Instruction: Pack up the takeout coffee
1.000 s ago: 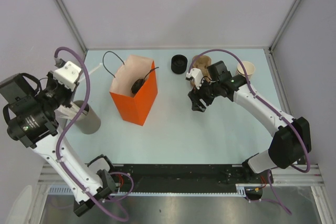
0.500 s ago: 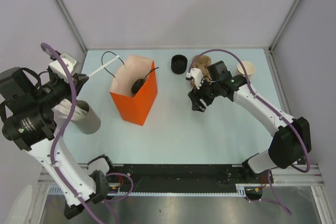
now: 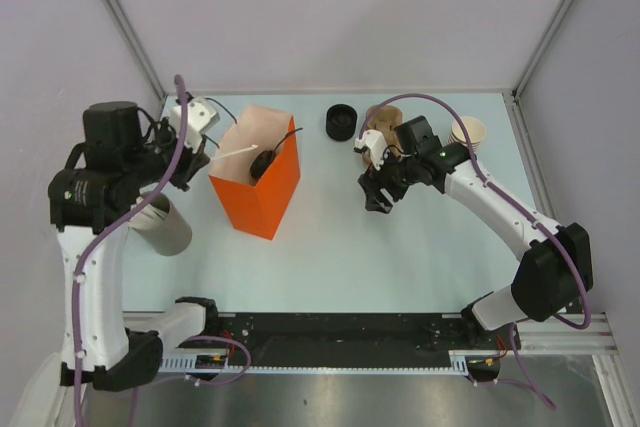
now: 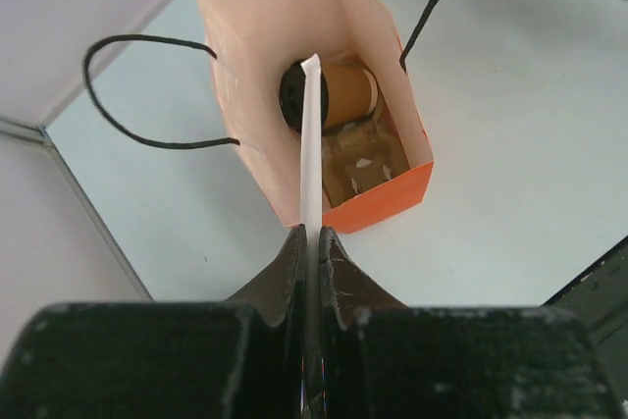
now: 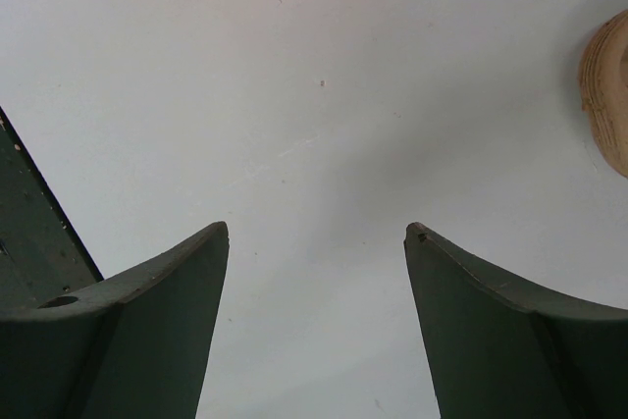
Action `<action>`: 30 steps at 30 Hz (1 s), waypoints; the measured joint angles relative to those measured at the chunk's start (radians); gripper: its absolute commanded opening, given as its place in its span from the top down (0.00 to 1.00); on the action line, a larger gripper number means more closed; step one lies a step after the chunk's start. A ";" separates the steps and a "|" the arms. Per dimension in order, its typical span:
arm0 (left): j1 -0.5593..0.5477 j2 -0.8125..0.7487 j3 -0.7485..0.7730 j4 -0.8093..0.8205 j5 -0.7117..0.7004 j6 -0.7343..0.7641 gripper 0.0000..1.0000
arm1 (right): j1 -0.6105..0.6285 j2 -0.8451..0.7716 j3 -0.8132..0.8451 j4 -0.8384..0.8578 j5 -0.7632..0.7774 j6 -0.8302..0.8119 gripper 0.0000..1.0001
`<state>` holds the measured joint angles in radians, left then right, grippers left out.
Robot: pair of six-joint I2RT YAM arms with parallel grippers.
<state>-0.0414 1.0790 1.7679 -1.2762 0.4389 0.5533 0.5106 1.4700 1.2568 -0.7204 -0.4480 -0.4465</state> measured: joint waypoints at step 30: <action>-0.269 0.253 -0.179 0.142 -0.225 -0.035 0.94 | 0.000 0.000 0.000 0.000 0.008 -0.004 0.23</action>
<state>-0.3099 1.3319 1.5887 -1.1339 0.2142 0.5182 0.5106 1.4700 1.2568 -0.7208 -0.4404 -0.4503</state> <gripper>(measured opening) 0.081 0.769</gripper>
